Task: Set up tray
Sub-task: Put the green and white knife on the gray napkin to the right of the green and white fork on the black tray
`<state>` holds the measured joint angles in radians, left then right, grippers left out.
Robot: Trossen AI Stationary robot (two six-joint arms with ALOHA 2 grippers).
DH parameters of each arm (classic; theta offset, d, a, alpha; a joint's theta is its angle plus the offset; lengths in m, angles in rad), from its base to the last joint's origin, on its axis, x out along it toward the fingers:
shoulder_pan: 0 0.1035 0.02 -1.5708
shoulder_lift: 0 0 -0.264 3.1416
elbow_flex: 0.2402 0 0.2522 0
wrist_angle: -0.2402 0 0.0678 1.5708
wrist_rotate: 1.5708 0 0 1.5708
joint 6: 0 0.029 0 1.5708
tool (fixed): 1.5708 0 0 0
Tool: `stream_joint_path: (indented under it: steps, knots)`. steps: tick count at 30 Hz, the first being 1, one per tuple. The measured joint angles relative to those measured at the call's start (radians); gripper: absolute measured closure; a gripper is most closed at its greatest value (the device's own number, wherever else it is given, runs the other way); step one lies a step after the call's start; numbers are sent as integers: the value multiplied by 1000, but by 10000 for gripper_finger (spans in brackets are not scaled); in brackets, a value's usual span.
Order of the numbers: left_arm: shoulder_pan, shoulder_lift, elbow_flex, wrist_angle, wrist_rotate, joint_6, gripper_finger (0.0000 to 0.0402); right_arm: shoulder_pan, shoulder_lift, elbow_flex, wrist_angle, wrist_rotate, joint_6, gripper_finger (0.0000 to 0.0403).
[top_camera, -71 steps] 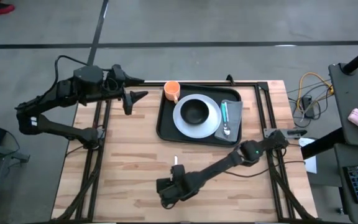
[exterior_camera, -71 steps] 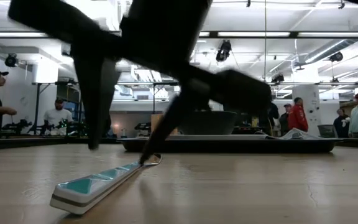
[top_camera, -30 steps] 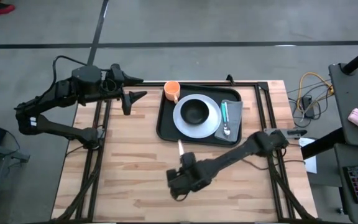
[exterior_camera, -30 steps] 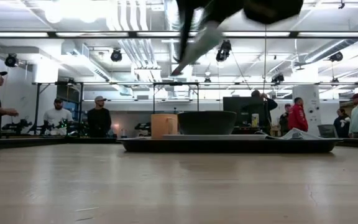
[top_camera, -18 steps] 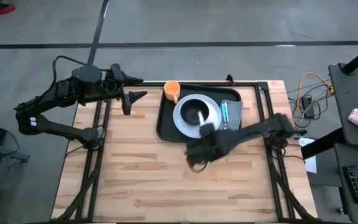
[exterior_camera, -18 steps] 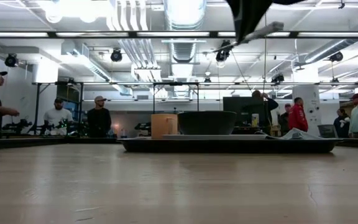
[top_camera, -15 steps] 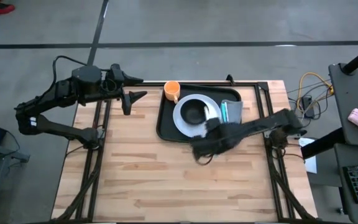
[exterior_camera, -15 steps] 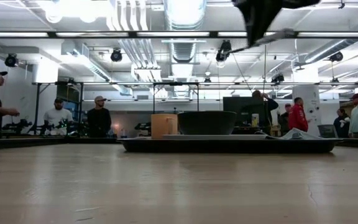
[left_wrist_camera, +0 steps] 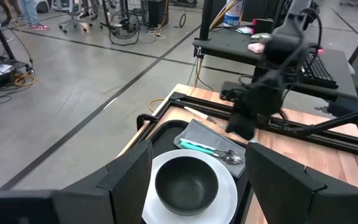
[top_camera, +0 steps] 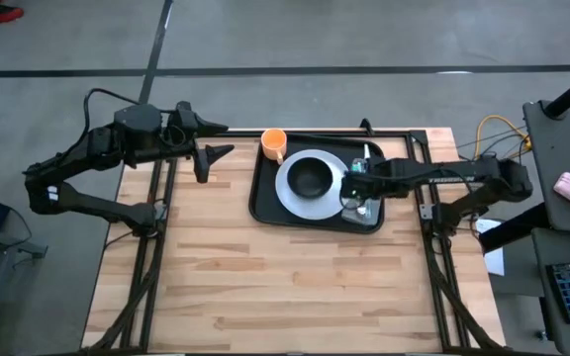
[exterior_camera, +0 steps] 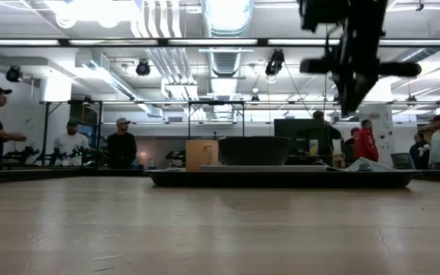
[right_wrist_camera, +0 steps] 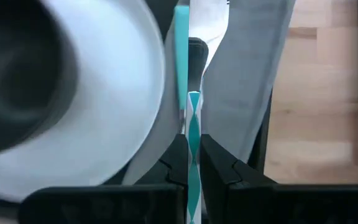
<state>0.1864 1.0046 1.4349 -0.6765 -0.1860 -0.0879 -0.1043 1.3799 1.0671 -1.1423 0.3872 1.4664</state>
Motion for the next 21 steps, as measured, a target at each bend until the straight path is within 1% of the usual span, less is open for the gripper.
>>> stream_joint_path:
  steps: [3, 5, 11, 15, 21]
  knots:
    - [0, 0, 0, 0, 0, 0, 165, -97, -44, -109, 118, -20, -83, 394]
    - [0, 0, 0, 0, 0, 0, 165, -157, -57, -171, 167, -43, -148, 394]
    - [0, 1, 0, 0, 0, 0, 165, -297, -78, -289, 309, -115, -291, 393]
    - [0, 3, 0, 0, -2, 0, 165, -339, -64, -329, 375, -137, -322, 392]
    - [0, 3, 0, 0, -2, 0, 165, -353, -1, -353, 417, -188, -367, 391]
